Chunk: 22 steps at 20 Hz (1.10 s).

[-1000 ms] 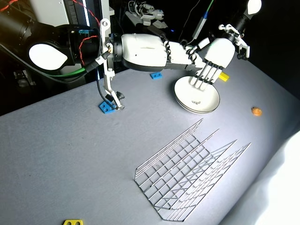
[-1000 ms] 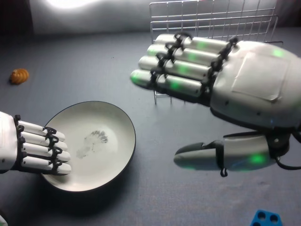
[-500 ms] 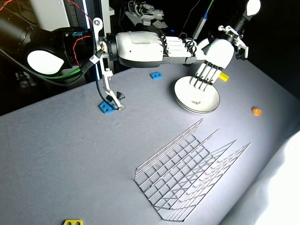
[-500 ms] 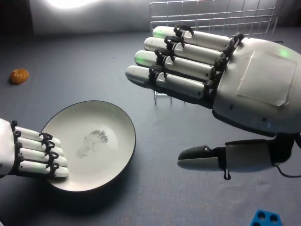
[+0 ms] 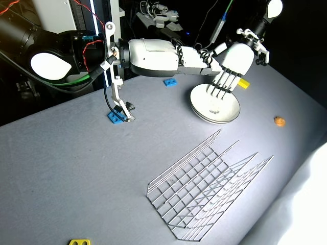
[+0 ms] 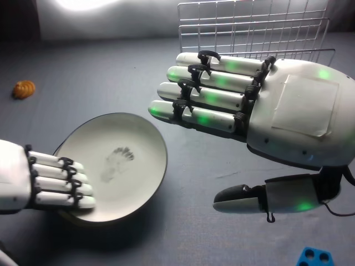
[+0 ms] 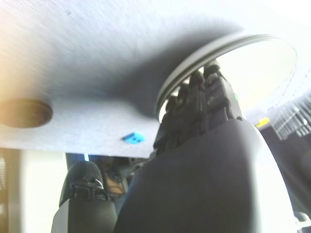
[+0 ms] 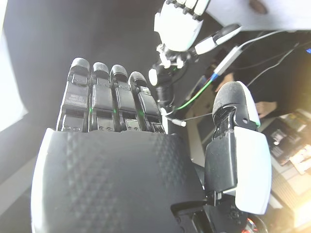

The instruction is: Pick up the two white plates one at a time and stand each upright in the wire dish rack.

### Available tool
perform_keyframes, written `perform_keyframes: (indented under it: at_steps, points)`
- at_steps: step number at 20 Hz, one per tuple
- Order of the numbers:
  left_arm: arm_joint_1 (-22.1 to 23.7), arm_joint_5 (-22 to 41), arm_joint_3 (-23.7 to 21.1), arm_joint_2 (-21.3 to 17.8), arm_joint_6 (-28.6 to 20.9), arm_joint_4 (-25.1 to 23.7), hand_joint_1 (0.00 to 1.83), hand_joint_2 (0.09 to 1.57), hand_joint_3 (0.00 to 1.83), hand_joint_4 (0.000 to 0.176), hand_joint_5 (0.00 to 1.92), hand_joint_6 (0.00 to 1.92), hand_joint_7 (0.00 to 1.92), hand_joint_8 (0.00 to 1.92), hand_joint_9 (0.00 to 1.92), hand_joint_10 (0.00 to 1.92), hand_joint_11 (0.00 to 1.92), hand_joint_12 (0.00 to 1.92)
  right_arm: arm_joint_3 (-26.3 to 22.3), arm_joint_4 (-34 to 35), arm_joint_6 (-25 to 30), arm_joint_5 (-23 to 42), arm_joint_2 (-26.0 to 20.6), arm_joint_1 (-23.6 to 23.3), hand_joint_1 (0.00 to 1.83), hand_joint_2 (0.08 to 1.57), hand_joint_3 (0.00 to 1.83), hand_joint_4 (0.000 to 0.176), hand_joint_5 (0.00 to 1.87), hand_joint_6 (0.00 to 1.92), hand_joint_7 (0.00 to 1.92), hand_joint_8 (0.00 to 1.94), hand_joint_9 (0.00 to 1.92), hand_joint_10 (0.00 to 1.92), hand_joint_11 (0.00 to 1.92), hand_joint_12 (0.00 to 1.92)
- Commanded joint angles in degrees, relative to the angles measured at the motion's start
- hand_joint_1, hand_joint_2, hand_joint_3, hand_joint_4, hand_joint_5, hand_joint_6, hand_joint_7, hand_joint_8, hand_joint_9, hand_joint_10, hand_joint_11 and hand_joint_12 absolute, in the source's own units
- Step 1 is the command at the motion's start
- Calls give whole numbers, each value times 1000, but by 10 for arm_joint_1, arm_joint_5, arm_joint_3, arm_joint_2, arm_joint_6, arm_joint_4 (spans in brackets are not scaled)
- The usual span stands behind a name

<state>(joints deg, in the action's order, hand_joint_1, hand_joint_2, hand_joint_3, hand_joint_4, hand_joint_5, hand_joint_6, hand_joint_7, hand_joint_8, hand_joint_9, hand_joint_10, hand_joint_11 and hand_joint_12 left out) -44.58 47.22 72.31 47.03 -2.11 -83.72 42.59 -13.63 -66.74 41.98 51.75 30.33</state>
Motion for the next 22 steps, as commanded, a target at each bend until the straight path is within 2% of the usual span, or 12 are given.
perform_keyframes:
  at_steps: [1,8,9,11,12,15,18,20,21,22]
  points:
    - [1,17,-10,8,2,5,0,1047,0,0,0,0,0,0,0,0,0,0,-2,4,-1,82,-2,-3,189,1146,4,0,0,0,0,0,0,0,0,0]
    - [25,15,-31,35,4,14,0,1046,0,0,0,0,0,0,0,0,0,0,-3,-3,-1,94,-2,-4,218,1139,1,0,13,1,0,0,0,0,0,0]
    - [28,11,-31,40,4,16,0,1045,0,0,0,0,0,0,0,0,0,0,-3,-7,-1,98,-2,-2,282,1136,0,0,12,0,0,0,0,0,0,0]
    - [32,9,-29,48,4,16,0,1043,0,0,0,0,0,0,0,0,0,0,-4,-24,-1,115,-2,1,543,1133,0,0,7,1,0,0,0,0,0,0]
    - [33,8,-28,51,4,16,0,1047,0,0,0,0,0,0,0,0,0,0,-4,-25,-1,116,-1,1,749,1122,0,0,10,2,0,0,0,0,0,0]
    - [35,6,-30,53,4,16,0,1046,0,0,0,0,0,0,0,0,0,0,-5,-30,-6,114,6,-1,1010,1077,0,0,0,0,0,0,0,0,14,8]
    - [31,6,-28,54,4,21,0,1041,0,0,0,0,0,0,0,0,0,0,-5,-25,-40,78,29,-12,1028,1086,0,0,0,0,0,0,0,0,0,0]
    - [23,8,-21,54,4,36,0,1039,0,0,0,0,0,0,0,0,0,0,-1,-18,-67,68,48,-12,1040,1081,0,0,0,0,0,0,0,0,4,1]
    - [19,8,-16,54,4,48,0,1044,0,0,0,0,0,0,0,0,0,0,2,-18,-73,62,57,-12,985,1093,0,0,0,0,0,0,0,0,7,3]
    - [16,10,-12,55,3,54,0,1051,1,0,0,0,0,0,0,0,0,0,6,-17,-81,55,65,-12,1024,1075,0,0,5,2,0,0,0,0,27,14]
